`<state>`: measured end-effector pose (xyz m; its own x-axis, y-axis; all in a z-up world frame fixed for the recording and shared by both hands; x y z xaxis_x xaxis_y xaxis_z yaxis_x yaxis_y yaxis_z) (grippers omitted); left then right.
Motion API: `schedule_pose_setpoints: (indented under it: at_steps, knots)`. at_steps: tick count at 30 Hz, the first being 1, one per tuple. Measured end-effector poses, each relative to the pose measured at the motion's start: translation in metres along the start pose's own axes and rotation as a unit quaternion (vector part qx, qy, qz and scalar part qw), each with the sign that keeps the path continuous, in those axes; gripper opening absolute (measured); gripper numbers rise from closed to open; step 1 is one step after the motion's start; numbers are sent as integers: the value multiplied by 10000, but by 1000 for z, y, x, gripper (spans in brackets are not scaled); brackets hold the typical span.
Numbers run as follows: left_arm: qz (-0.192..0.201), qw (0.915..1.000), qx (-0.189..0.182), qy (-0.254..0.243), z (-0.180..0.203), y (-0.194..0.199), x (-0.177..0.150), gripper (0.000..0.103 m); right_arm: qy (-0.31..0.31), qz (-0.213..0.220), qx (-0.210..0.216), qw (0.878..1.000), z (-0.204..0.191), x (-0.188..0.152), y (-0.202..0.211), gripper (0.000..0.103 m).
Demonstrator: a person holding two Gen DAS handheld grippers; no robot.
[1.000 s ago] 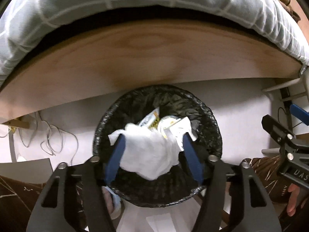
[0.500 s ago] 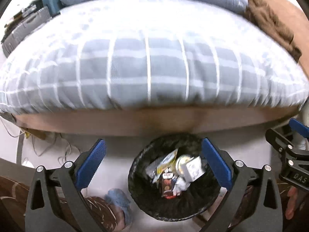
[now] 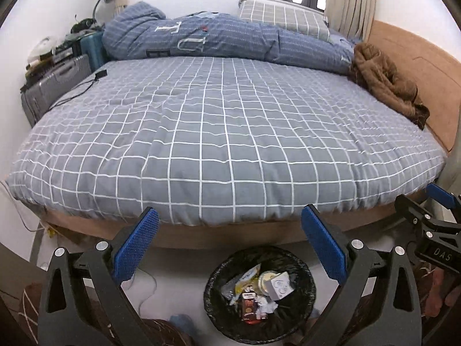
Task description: Collect trash
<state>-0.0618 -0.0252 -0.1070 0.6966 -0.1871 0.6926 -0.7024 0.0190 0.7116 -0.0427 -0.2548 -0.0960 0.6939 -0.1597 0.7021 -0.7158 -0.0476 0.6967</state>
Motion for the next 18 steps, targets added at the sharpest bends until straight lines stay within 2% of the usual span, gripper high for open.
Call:
schedule_pose_setpoints:
  at_steps: [8,18]
  knots:
    - [48,10000,-37,0,2,6,-3,97,6,224,98,9997,-3,3,19,95]
    - [-27,10000,-22,-41,5,-4,-6,97,-1,184,111,9998,-1,3,13,95]
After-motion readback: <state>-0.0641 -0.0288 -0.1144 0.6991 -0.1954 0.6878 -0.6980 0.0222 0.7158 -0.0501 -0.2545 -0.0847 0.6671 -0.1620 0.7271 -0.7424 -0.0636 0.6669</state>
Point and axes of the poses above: each gripper's, at about its wrist camera, not at the fingertips, and y roughly against the way its jaws point, z to its right, x to its top, the point moved 9 cm from there along -y, roughly the way its jaws point, and after that the axes turned 14 degrees about -y, right-handed, at the moved point
